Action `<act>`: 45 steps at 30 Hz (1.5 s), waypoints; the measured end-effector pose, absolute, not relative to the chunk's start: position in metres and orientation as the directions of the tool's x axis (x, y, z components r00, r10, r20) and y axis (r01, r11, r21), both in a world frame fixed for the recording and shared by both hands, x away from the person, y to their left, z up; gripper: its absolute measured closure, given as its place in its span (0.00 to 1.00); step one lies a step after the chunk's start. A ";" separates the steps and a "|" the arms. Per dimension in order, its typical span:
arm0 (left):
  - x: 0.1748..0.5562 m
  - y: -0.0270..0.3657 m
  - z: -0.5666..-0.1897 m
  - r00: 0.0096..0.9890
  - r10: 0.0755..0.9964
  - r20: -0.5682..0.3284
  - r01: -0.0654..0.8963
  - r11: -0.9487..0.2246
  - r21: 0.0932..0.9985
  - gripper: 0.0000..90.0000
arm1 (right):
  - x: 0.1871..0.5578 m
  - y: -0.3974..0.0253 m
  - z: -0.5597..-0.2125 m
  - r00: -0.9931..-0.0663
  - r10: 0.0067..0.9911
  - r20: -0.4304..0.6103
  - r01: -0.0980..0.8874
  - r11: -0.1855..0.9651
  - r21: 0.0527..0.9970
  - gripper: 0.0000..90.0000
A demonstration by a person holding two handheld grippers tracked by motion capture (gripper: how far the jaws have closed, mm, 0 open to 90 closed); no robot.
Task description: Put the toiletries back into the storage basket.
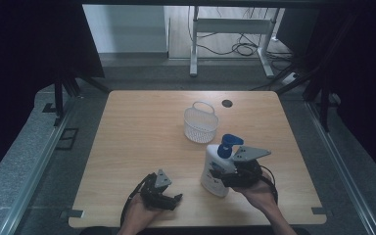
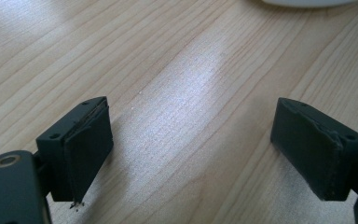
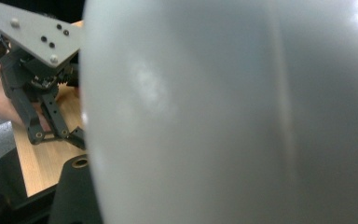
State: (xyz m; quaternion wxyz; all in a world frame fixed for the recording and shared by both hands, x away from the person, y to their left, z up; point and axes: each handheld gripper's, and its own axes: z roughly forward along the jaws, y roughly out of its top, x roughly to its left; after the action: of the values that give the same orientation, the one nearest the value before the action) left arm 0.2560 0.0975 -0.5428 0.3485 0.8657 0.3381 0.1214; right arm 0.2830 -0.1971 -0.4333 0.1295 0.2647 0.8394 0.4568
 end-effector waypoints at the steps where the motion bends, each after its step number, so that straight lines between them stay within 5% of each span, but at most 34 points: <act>1: 0.256 0.097 -0.543 0.742 0.670 -0.026 0.501 -0.529 0.685 0.13 | 0.284 -0.197 -0.432 -0.827 0.563 0.021 0.322 0.442 0.837 0.41; 45: 0.256 0.097 -0.543 0.743 0.669 -0.021 0.498 -0.531 0.686 0.13 | 0.350 -0.190 -0.374 -0.873 0.487 0.014 0.260 0.441 0.859 0.41</act>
State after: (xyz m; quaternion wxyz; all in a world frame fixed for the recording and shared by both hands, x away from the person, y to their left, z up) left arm 0.2564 0.0975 -0.5429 0.3481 0.8663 0.3365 0.1228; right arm 0.3502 -0.1899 -0.3740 0.1184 0.2222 0.8406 0.4795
